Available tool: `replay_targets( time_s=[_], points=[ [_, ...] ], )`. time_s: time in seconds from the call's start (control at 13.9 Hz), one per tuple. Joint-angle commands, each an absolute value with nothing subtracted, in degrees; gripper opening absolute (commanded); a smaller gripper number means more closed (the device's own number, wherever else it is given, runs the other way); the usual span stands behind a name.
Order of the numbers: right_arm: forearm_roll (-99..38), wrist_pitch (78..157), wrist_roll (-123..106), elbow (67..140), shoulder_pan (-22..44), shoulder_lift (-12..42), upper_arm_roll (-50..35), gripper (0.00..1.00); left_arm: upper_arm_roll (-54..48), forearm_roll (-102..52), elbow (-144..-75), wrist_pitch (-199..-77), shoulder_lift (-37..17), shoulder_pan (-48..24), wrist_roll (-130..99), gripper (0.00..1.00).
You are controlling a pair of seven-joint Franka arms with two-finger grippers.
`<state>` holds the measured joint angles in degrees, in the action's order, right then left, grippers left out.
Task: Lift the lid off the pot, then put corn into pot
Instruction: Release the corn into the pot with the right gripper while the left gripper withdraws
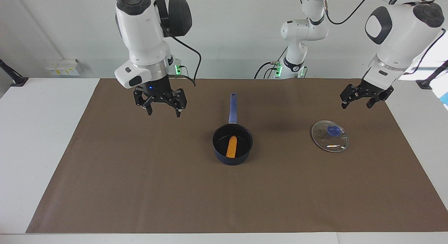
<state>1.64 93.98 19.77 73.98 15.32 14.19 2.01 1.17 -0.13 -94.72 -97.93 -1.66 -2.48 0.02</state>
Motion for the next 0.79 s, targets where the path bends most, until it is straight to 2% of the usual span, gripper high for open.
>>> replay_targets(
  time_s=[0.0, 0.14, 0.43, 0.72],
  points=[
    [1.5, 91.7, 17.1, 76.0, 13.1, 10.9, 1.2, 1.00, 1.7, 0.4, -92.0, -93.6, -0.6, -2.7, -1.5, 1.00],
    [1.5, 89.8, 15.2, 76.1, 11.8, 9.8, 1.2, 1.00, 1.7, 0.3, -89.2, -90.3, -1.1, -2.6, -1.5, 1.00],
    [1.5, 86.8, 13.8, 75.9, 8.6, 7.5, 1.3, 1.00, 1.7, 0.3, -92.0, -89.5, 0.9, -2.4, -1.1, 1.00],
    [1.1, 81.0, 12.1, 75.8, 5.0, 2.4, 1.3, 1.00, 1.7, 0.3, -93.4, -89.6, 1.8, -2.2, -1.4, 1.00]
  ],
)
